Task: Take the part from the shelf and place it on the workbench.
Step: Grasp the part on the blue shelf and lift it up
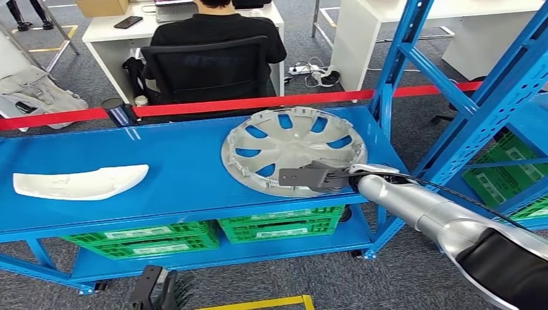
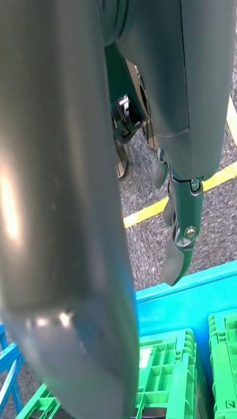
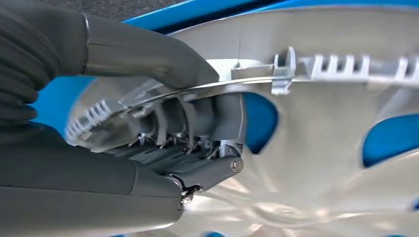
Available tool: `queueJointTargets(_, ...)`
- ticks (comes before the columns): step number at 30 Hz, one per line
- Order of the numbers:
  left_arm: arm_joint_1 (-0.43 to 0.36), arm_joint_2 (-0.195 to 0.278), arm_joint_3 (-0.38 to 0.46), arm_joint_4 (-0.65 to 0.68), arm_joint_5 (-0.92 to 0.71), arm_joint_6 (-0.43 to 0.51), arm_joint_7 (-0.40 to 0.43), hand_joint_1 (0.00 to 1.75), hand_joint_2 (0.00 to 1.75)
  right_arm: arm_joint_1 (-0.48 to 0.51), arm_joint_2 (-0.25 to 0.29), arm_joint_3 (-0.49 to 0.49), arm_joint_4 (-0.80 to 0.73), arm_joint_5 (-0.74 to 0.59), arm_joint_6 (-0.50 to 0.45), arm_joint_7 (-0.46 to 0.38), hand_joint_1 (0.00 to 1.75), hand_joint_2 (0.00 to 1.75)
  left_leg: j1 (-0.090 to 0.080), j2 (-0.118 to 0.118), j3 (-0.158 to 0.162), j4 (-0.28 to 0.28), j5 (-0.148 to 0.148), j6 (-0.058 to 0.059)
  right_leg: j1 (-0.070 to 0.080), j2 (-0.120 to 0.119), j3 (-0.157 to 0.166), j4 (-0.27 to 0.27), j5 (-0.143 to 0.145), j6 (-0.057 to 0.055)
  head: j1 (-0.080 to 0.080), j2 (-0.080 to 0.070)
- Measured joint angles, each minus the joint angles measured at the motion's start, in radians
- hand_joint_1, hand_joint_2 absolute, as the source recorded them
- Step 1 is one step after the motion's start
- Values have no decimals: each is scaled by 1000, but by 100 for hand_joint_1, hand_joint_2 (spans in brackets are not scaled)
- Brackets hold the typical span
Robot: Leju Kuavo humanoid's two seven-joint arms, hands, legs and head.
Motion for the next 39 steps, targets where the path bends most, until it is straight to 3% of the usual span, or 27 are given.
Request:
queueJointTargets(11,0,0,0,0,6,4,-2,0,0,0,0,-16,5,-53,-9,-30,175,175,0,0,-1,0,0,0,0,0,-1,0,0,0,0,0)
queueJointTargets(25,1,0,0,0,11,14,-15,0,0,4,-1,-115,-3,-140,-39,-66,175,175,0,0,-1,0,0,0,0,0,-1,-1,0,0,0,0)
queueJointTargets(33,3,0,0,5,9,18,-33,0,0,31,-3,-167,-35,-239,33,-142,175,175,0,0,-2,0,-1,1,0,0,-2,-1,0,0,0,0)
queueJointTargets(39,5,0,-1,9,10,21,-38,0,0,43,-4,-202,-70,-268,52,-154,175,175,0,0,-2,0,-1,1,0,0,-2,-1,0,0,0,0)
